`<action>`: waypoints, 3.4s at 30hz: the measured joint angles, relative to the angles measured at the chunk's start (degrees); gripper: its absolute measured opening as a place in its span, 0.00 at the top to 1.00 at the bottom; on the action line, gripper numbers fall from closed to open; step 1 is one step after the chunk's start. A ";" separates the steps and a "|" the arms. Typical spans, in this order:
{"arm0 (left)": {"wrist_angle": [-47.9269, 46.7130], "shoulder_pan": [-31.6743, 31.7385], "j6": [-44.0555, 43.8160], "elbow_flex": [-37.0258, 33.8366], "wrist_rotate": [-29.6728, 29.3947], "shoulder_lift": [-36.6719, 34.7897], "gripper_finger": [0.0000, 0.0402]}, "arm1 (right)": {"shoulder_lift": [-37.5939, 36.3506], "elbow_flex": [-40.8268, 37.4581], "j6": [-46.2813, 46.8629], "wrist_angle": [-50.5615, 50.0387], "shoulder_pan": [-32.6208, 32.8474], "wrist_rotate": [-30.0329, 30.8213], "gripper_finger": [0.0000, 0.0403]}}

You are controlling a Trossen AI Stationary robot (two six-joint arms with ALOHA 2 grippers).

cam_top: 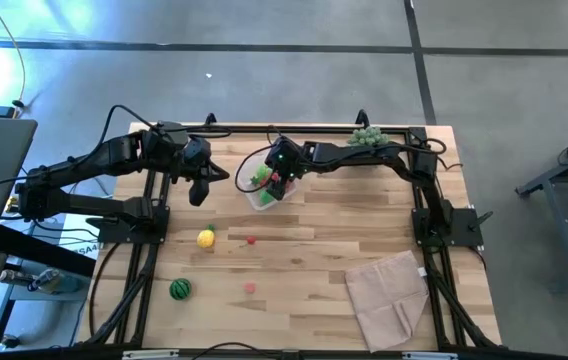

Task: Pick and placing Produce into tupperware
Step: Put the red cherry into the transparent bin

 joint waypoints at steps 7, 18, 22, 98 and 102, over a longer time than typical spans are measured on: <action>0.00 0.00 0.00 0.01 -0.01 0.00 1.00 | -2.24 -0.05 0.27 0.93 -0.14 -3.86 0.27; -0.02 0.00 0.00 0.01 0.00 0.00 1.00 | -11.04 -0.53 -7.79 4.63 7.41 -1.48 0.27; 0.00 0.02 0.00 0.00 0.00 0.00 1.00 | -10.82 -2.27 -7.89 12.28 12.80 4.68 0.27; 0.00 0.01 0.00 0.00 -0.02 0.02 1.00 | 10.56 -10.10 4.02 34.89 23.11 10.30 0.53; 0.00 0.02 0.00 0.00 -0.02 0.00 1.00 | 10.60 -10.10 3.92 34.93 22.99 10.24 0.56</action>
